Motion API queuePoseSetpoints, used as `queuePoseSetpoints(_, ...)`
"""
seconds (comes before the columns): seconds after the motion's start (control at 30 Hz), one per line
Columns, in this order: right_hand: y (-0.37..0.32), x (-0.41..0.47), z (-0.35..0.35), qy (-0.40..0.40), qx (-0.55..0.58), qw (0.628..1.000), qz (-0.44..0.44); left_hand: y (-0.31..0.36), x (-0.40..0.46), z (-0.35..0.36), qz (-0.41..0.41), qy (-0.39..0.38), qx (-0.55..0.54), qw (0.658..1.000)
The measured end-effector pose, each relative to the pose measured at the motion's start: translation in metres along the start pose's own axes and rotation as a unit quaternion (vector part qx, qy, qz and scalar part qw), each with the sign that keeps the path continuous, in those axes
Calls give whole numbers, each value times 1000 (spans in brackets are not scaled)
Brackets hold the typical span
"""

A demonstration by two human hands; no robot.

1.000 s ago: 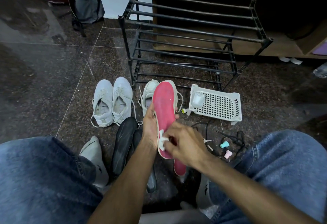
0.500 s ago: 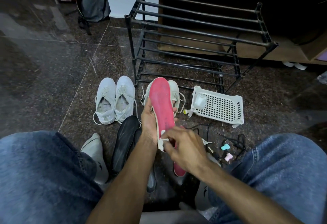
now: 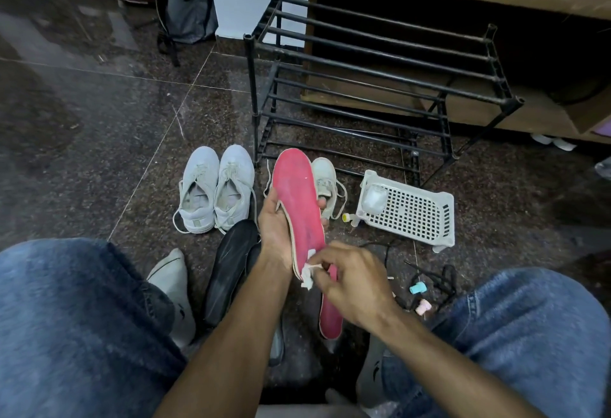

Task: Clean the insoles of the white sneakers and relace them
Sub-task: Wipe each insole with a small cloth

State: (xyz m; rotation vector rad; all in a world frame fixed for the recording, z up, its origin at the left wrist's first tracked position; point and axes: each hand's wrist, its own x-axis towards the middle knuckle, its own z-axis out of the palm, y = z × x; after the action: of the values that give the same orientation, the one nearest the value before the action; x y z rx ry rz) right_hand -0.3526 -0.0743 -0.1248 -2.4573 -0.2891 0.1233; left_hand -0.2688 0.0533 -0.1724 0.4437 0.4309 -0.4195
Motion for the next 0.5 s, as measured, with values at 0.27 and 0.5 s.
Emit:
queuePoseSetpoints(0.27, 16, 32, -4, 87, 179, 971, 134, -1, -13, 16, -32, -18, -49, 998)
queuePoseSetpoints(0.5, -2, 18, 2, -1, 10, 999, 36, -8, -18, 14, -29, -19, 36, 999)
